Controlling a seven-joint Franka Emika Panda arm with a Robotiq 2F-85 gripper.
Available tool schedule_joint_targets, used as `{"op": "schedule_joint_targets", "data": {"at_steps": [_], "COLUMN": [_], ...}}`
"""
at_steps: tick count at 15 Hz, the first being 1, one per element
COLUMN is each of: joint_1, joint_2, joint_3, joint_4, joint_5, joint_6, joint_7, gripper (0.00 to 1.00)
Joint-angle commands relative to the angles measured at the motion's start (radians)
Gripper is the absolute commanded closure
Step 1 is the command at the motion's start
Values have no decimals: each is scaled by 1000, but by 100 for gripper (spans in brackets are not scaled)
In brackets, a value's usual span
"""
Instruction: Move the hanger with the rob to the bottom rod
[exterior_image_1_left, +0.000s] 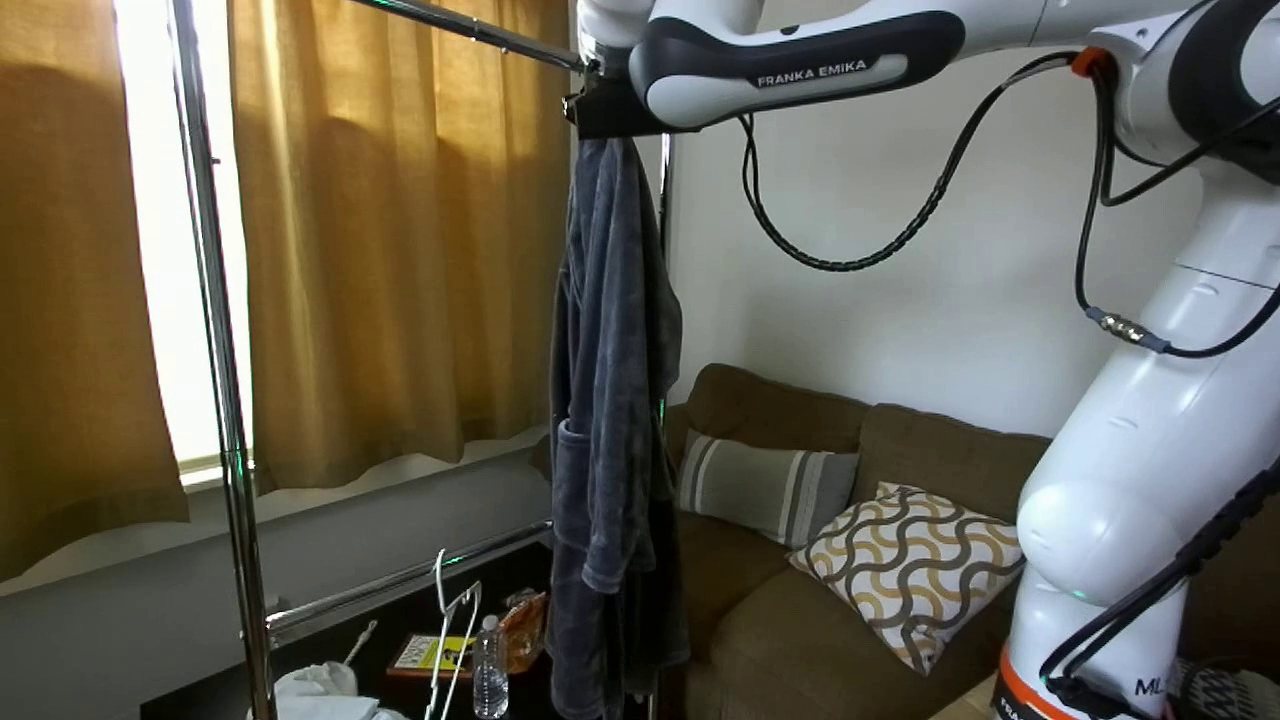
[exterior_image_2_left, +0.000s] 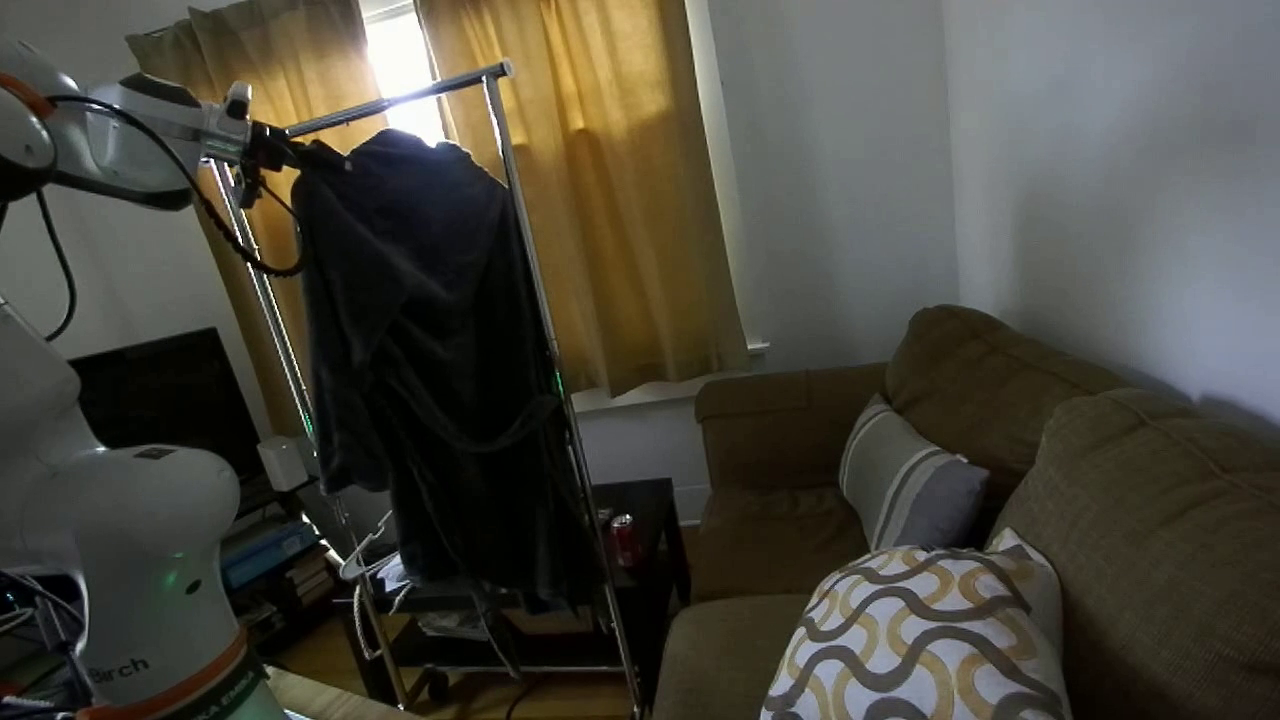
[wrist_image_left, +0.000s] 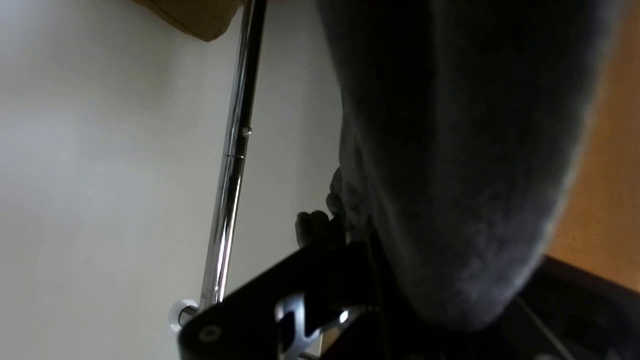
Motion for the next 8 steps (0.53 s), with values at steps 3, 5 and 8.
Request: {"op": "schedule_joint_targets", "data": {"at_steps": [3, 5, 8], "joint_1": [-12, -19, -38], "joint_2": [-119, -140, -160], "joint_3": [-2, 1, 6], "joint_4": [-92, -104, -111], "joint_5": [-44, -56, -89], "joint_6": [122, 149, 193], "joint_7": [30, 45, 88], "gripper": [98, 98, 98]}}
